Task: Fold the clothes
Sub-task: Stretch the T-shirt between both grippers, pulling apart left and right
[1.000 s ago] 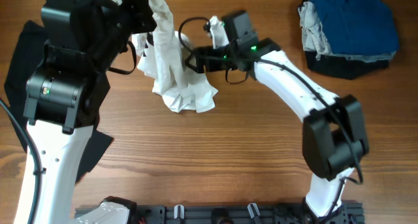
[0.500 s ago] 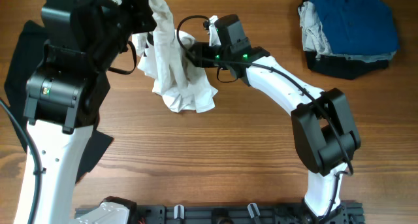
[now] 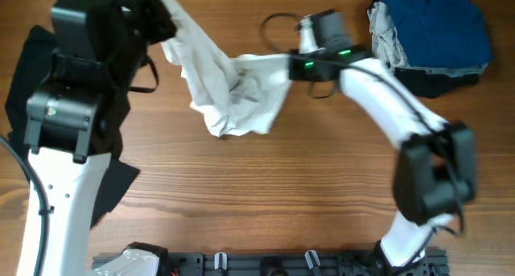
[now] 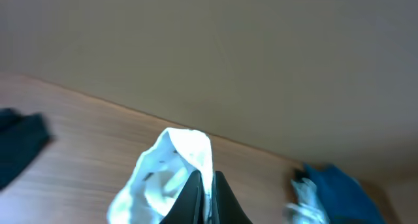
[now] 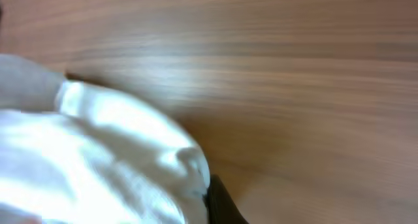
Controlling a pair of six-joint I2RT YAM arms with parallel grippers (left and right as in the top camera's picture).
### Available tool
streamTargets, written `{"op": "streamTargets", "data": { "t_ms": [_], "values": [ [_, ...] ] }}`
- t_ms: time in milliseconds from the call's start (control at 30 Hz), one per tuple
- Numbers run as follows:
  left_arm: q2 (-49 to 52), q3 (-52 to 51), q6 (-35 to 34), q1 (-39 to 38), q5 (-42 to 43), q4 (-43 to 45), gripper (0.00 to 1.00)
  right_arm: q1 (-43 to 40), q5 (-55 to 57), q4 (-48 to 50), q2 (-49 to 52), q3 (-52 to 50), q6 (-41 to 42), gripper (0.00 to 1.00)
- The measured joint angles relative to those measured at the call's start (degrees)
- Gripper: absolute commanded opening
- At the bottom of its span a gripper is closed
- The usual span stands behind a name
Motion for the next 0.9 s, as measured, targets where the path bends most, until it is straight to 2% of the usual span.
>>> {"op": "streamTargets", "data": {
  "t_ms": [133,367,667,900],
  "values": [
    [0.0,0.0,-0.6,4.9,-2.7,-1.7,0.04,-8.4,-0.6,-7.7,-9.5,0.5,-3.7,0.04],
    [-0.4,0.0,-1.2,11.0,-4.0,-4.0,0.04,-20.5,-3.9,-14.6,-23.1,1.1,-8.7,0.04],
    [-8.3,0.0,-1.2,11.5,-4.0,-7.3,0.04,-23.6,-5.0,-20.7,-34.5,1.1,-13.4,0.04],
    [-16.2,0.0,-1.0,11.5,-4.0,-11.0,0.04,-24.3,-5.0,-23.2,-37.5,1.1,-15.0,0.04]
  ]
}}
